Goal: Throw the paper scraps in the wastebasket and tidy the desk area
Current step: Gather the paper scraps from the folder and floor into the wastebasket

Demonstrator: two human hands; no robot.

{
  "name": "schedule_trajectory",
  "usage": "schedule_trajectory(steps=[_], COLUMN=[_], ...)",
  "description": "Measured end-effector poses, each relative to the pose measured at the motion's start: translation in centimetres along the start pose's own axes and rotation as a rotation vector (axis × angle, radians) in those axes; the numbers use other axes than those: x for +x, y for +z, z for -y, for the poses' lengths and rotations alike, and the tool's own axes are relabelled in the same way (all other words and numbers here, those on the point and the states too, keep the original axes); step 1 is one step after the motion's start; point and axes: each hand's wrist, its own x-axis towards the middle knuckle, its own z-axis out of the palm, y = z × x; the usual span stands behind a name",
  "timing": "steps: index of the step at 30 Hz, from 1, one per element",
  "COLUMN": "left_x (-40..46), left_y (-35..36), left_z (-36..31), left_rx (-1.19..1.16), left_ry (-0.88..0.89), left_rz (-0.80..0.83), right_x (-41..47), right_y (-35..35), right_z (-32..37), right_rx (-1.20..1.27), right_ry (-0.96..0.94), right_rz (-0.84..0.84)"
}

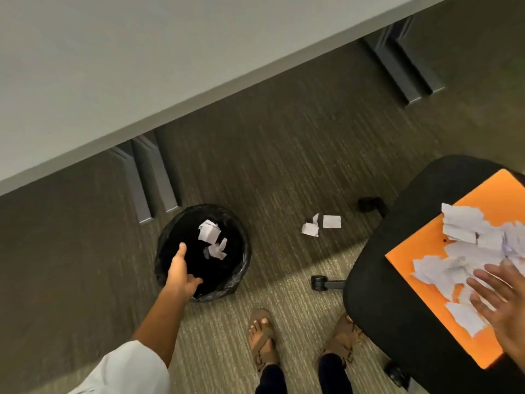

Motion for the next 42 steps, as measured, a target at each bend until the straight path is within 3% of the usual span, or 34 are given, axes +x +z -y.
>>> schedule_trajectory(steps=[2, 5, 7, 9, 14, 19, 23, 30, 37, 42], left_x=[-0.1, -0.4, -1.5, -3.4, -8.9, -14.0, -16.0, -16.2, -17.1, -17.4], left_y=[0.4, 3.6, 8.3, 13.5, 24.5, 33.9, 38.9, 43.9, 45.2, 45.2], left_z=[0.4, 1.7, 3.8, 6.2, 11.4, 16.2, 20.1, 24.7, 26.9, 27.9], left_rx=[0.091, 0.343, 0.573, 0.763, 1.123, 1.585, 1.858, 2.209, 2.377, 2.331], left_ry=[-0.009, 0.066, 0.215, 0.409, 0.826, 1.172, 1.260, 1.307, 1.309, 1.331], left_rz=[-0.013, -0.172, -0.233, -0.190, 0.237, 0.705, 0.807, 0.834, 0.777, 0.785], right_x=[-0.9, -1.3, -1.0, -0.2, 1.1, 3.4, 5.2, 8.7, 9.6, 9.6], right_y=[0.8, 0.4, -0.9, -2.8, -5.7, -6.7, -6.3, -6.3, -6.2, -5.1], right_z=[0.7, 0.8, 1.2, 1.3, 1.6, 3.1, 5.1, 6.5, 6.4, 5.7], right_rx=[-0.034, -0.127, -0.131, -0.166, -0.454, -0.786, -0.938, -1.031, -1.215, -1.382], right_ry=[-0.009, -0.050, -0.096, -0.117, -0.133, -0.171, -0.325, -0.286, -0.253, -0.278], right_rz=[-0.089, -0.226, -0.290, -0.380, -0.444, -0.234, -0.109, 0.016, 0.153, 0.203])
